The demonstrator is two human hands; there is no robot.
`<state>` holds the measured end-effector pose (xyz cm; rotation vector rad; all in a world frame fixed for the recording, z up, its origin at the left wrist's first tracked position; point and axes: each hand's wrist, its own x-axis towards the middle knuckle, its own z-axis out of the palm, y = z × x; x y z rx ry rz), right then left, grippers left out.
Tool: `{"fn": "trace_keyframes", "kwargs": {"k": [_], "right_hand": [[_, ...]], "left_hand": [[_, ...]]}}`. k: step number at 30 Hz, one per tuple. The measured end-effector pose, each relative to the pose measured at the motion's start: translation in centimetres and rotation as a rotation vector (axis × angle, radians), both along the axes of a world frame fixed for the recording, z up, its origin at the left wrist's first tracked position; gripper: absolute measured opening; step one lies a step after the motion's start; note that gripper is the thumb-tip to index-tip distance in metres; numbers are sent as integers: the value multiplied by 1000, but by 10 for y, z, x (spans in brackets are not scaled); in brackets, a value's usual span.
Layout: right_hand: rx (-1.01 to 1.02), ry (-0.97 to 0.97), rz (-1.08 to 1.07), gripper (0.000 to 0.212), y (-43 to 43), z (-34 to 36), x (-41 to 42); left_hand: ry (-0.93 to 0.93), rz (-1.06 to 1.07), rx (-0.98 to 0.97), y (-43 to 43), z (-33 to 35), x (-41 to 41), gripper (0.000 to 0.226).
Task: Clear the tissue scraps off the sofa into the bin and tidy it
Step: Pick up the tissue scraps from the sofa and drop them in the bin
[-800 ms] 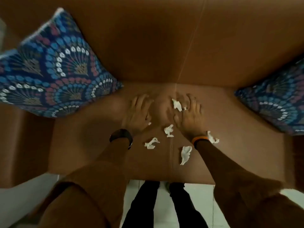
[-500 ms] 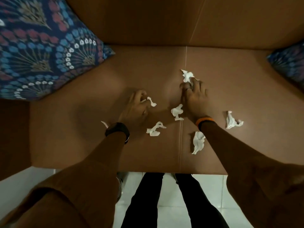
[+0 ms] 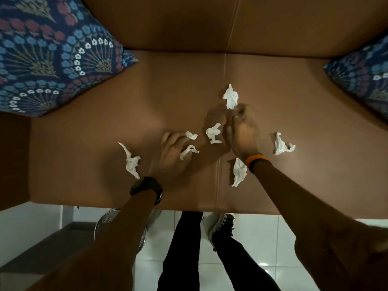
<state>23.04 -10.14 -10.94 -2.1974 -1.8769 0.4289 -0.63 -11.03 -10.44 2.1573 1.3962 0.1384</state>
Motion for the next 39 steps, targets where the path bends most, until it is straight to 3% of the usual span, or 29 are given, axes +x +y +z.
{"fn": "trace_keyframes", "kwargs": {"k": [2, 6, 11, 14, 16, 18, 29, 34, 39], "right_hand": [[-6, -38, -4, 37, 19, -14, 6], [-52, -17, -5, 41, 43, -27, 18], [30, 114, -5, 26, 0, -2, 11], [-17, 278, 108, 30, -30, 6, -7], [-91, 274, 186, 36, -39, -2, -13], [-100, 244, 201, 27, -45, -9, -9], [12, 287, -168, 9, -118, 14, 66], [-67, 269, -221, 13, -155, -11, 48], [-12, 325, -231, 16, -154, -18, 11]], "left_hand": [[13, -7, -33, -18, -11, 1, 35], [-85, 156, -99, -39, -25, 13, 31], [-83, 314, -42, -47, -17, 33, 29], [-90, 348, -21, -53, -12, 47, 30], [-92, 360, -18, -58, -11, 56, 28], [-100, 346, -10, -63, -9, 66, 26], [-139, 362, -49, -99, 8, 109, 23], [-214, 283, -211, -116, -14, 132, 41], [-217, 394, -154, -125, -25, 142, 38]]}}
